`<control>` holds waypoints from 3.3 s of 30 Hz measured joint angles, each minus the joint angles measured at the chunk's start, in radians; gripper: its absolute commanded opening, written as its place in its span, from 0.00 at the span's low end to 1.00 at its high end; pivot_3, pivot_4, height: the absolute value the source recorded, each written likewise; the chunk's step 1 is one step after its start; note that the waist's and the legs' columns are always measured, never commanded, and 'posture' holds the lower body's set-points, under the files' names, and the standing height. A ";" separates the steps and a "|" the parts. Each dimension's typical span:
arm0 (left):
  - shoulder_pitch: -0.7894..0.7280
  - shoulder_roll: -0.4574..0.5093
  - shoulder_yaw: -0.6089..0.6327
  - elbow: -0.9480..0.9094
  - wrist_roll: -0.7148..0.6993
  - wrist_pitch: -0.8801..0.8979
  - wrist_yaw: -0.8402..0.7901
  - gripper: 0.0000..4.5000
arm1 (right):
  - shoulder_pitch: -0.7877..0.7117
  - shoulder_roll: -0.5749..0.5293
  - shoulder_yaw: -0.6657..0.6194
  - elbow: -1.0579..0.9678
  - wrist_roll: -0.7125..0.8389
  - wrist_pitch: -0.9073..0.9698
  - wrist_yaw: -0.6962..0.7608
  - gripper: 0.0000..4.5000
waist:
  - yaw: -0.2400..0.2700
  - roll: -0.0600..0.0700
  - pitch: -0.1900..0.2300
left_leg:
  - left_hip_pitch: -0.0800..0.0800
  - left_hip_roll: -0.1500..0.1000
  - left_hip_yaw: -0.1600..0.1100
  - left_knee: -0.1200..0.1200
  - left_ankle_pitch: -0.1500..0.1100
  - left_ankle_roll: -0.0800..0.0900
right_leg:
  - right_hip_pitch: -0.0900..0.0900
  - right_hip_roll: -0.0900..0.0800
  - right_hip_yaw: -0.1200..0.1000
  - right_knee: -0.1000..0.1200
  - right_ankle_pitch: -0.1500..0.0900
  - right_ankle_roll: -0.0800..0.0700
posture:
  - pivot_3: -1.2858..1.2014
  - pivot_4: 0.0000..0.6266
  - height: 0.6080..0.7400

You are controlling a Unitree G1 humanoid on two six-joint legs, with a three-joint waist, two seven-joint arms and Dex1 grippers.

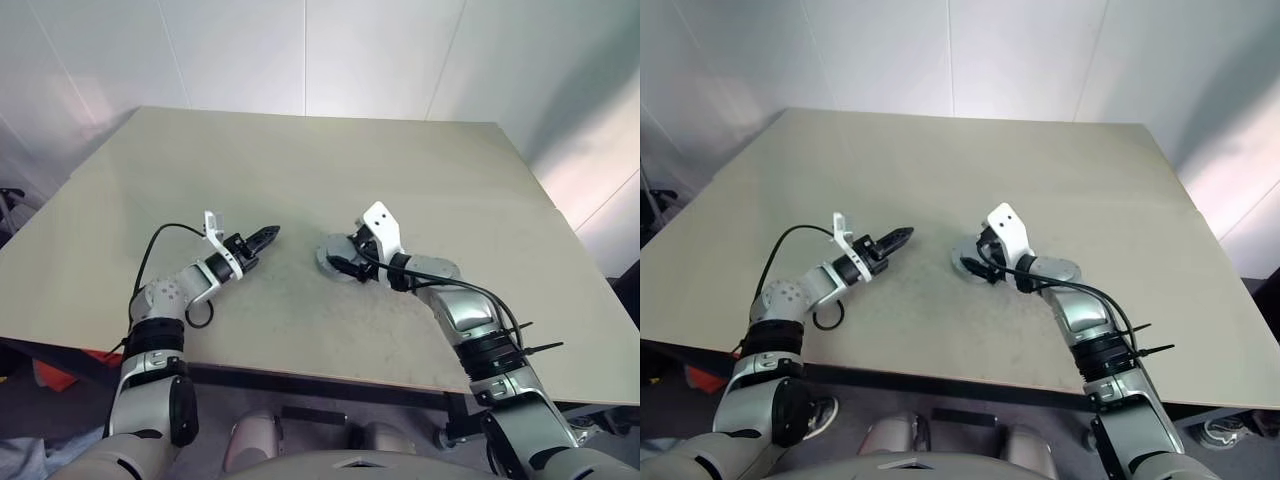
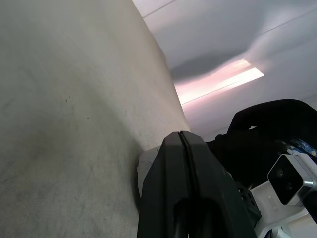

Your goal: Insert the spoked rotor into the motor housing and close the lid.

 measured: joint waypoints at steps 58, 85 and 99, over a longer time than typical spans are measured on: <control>-0.208 -0.101 -0.247 0.222 0.343 -0.056 -0.020 0.00 | 0.003 -0.003 -0.008 0.006 -0.010 0.040 -0.050 0.69 | 0.001 0.010 -0.010 | 0.014 -0.006 0.000 -0.016 0.000 0.000 | 0.017 -0.003 0.003 -0.023 -0.014 0.022 | 0.52 0.00 1.00; -0.269 -0.163 -0.117 0.374 0.274 -0.008 -0.043 0.00 | 0.046 -0.034 -0.057 -0.159 0.069 0.094 0.043 0.99 | 0.014 0.007 -0.002 | -0.003 -0.007 0.004 -0.020 0.000 0.000 | 0.014 -0.003 0.006 -0.036 -0.008 0.020 | 0.52 0.00 1.00; -0.289 -0.183 -0.137 0.365 0.275 -0.003 -0.099 0.00 | -0.045 -0.029 -0.252 -0.305 0.258 0.327 -0.048 0.99 | 0.028 0.006 -0.003 | -0.020 -0.004 0.005 -0.011 0.000 0.011 | -0.008 -0.003 0.006 -0.006 -0.012 0.008 | 0.52 0.00 1.00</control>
